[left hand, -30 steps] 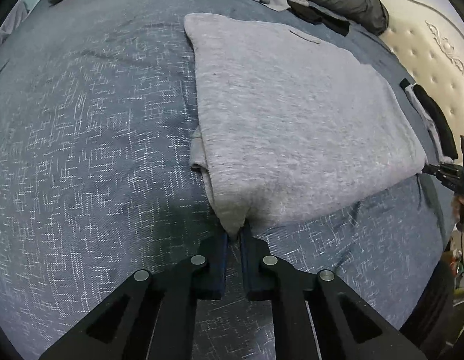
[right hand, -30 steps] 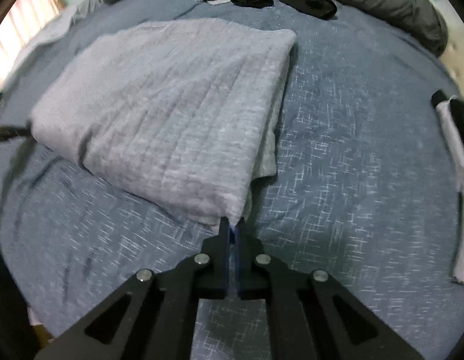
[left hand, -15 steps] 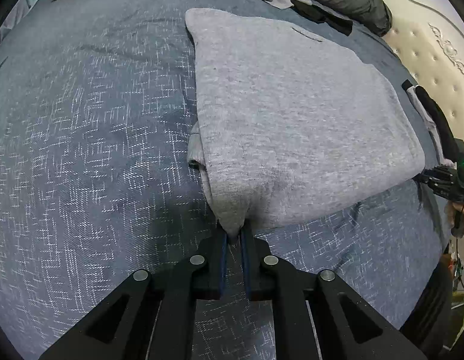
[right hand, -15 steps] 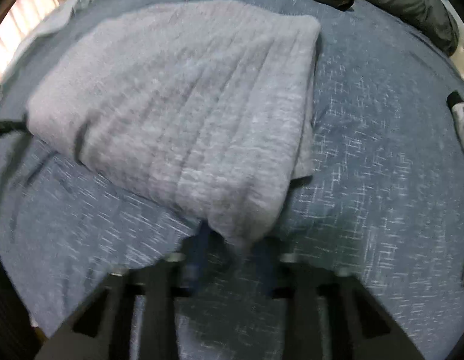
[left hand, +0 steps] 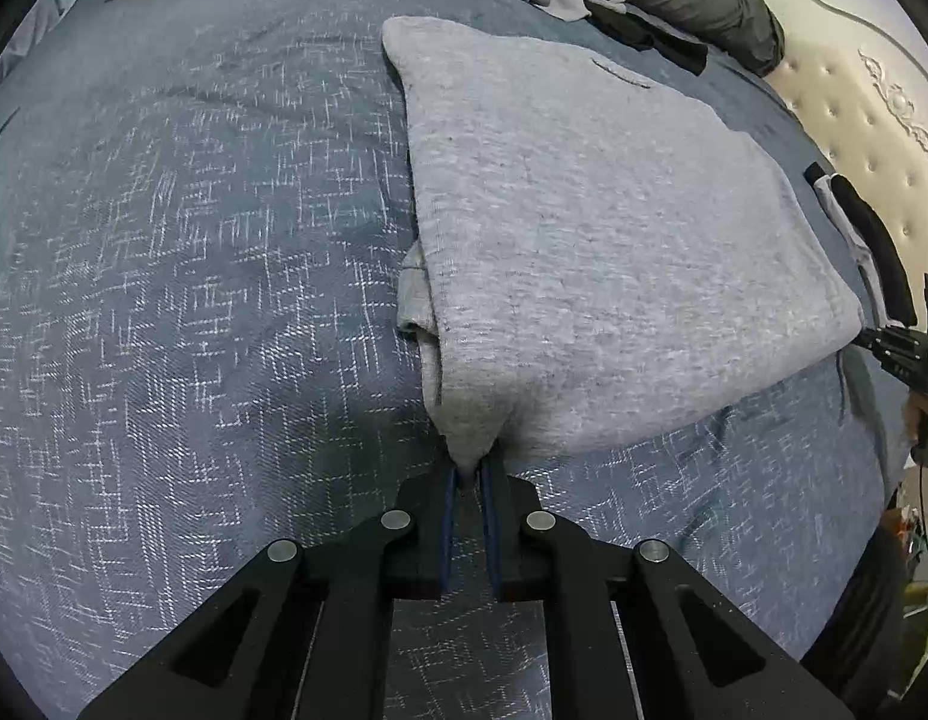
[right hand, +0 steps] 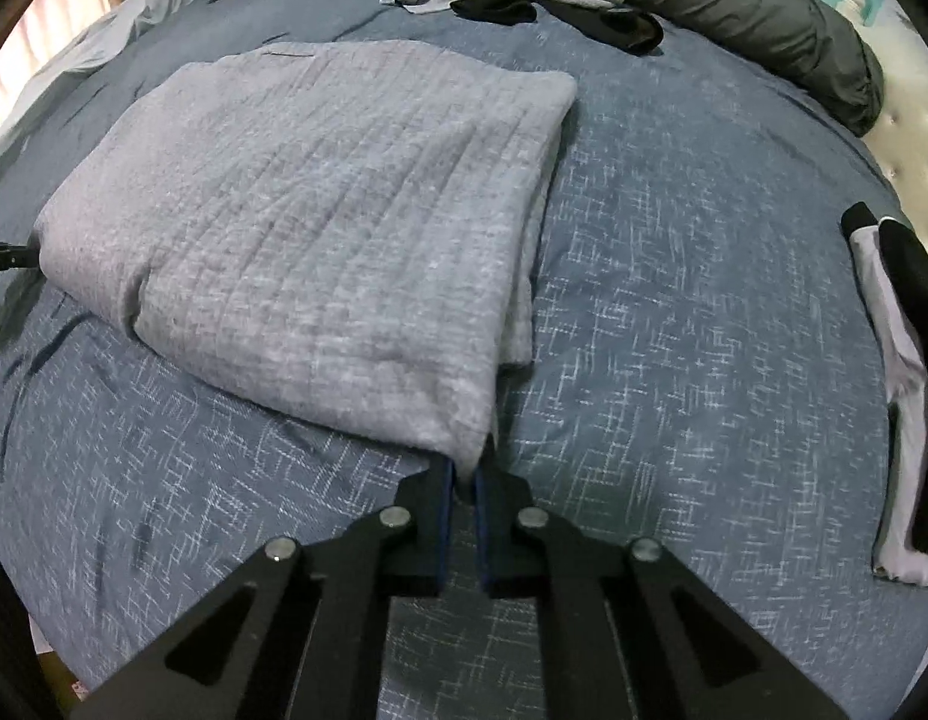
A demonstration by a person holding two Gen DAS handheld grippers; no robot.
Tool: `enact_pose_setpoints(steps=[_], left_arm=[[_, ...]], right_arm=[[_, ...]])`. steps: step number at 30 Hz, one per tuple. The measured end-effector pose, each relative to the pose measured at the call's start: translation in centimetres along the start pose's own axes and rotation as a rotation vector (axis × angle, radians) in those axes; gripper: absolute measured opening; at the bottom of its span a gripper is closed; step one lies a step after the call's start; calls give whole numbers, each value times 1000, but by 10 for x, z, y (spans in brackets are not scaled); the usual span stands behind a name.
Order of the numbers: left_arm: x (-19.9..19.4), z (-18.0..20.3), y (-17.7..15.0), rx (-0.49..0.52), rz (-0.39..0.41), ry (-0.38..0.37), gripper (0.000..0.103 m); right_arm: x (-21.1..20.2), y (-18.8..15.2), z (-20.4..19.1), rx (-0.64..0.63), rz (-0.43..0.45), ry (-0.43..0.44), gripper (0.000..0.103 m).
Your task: Fold clothes
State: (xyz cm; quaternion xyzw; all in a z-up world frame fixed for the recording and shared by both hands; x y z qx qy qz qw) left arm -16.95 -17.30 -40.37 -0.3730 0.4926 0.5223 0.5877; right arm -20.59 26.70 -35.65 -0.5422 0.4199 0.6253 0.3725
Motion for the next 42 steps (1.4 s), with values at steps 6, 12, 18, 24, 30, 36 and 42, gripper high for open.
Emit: enact_pose_setpoints(steps=[6, 12, 18, 24, 30, 36, 42], left_arm=[[-5, 1, 1, -4, 26, 34, 7], [1, -3, -5, -25, 18, 36, 7], [9, 20, -16, 23, 6, 27, 14], [18, 42, -26, 66, -5, 20, 39], [27, 47, -23, 50, -1, 35, 36], [20, 36, -25, 0, 35, 94, 4], [13, 34, -32, -18, 62, 81, 4]], right_arm=[[-10, -24, 6, 20, 46, -3, 5], [0, -31, 13, 30, 19, 26, 5], [5, -36, -9, 14, 26, 111, 18], [10, -35, -28, -28, 10, 44, 56], [18, -21, -23, 72, 3, 51, 49], [6, -14, -16, 158, 41, 110, 9], [-20, -21, -6, 220, 98, 147, 8]])
Point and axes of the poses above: each gripper's, at about its wrist camera, not at the fingertips, and x roughly the way its jaws point, z to its right, y to its top, the point moved 7 cm from there along x, roughly the way its jaws point, and after that the axes turned 15 degrees about -z, right-handed, at the moved point
